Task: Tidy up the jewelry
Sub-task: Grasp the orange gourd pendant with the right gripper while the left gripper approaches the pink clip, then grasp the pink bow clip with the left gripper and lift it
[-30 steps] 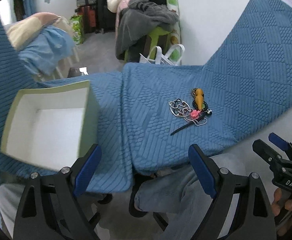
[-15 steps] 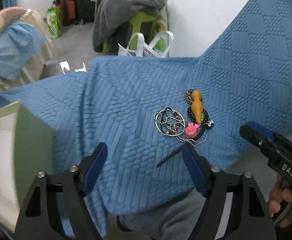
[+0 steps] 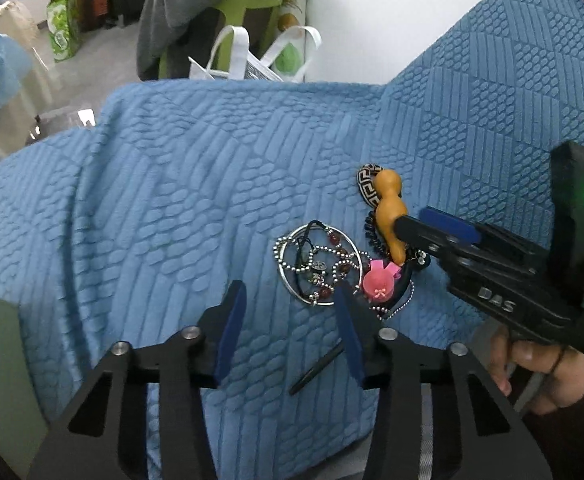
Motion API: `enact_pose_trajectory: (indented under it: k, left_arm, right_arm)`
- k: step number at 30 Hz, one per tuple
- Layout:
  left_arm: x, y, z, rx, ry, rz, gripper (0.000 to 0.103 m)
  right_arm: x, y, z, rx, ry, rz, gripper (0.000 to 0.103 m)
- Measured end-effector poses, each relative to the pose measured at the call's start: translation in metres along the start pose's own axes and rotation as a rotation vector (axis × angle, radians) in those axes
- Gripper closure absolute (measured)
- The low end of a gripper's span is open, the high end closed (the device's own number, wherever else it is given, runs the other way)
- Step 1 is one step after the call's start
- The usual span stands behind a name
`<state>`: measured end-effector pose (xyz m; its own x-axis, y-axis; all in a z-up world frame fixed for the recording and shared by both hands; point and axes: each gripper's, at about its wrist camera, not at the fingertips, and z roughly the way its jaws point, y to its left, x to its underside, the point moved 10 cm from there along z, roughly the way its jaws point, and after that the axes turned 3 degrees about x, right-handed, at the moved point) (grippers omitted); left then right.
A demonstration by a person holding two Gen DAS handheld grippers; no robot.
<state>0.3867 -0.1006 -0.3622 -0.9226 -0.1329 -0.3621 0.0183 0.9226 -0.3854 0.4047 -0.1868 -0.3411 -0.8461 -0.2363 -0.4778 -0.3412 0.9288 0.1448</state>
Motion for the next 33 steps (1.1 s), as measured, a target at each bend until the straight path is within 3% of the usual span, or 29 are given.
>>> enact_pose_trajectory:
  k: [5, 7, 16, 23, 31, 33]
  left_arm:
    - [0.001, -0.006, 0.007, 0.034, 0.02, 0.006, 0.066]
    - [0.001, -0.006, 0.007, 0.046, 0.025, 0.011, 0.066]
    - [-0.005, -0.035, 0.013, 0.165, 0.055, 0.033, 0.068]
    - [-0.002, -0.068, 0.032, 0.204, 0.12, 0.199, 0.068]
    - [-0.003, -0.073, 0.06, 0.147, 0.17, 0.294, 0.068]
    - [-0.001, -0.072, 0.063, 0.102, 0.181, 0.34, 0.068]
  right_arm:
    - [-0.004, -0.004, 0.019, 0.022, 0.009, -0.029, 0.064]
    - [-0.006, -0.004, 0.019, 0.049, -0.005, -0.051, 0.074]
    - [-0.011, -0.01, -0.006, 0.067, -0.058, -0.045, 0.075]
    - [0.0, -0.021, -0.034, 0.101, -0.076, -0.012, 0.075]
    - [0.028, -0.028, -0.056, 0.12, -0.068, 0.031, 0.075]
    - [0.033, -0.029, -0.059, 0.116, -0.063, 0.045, 0.075]
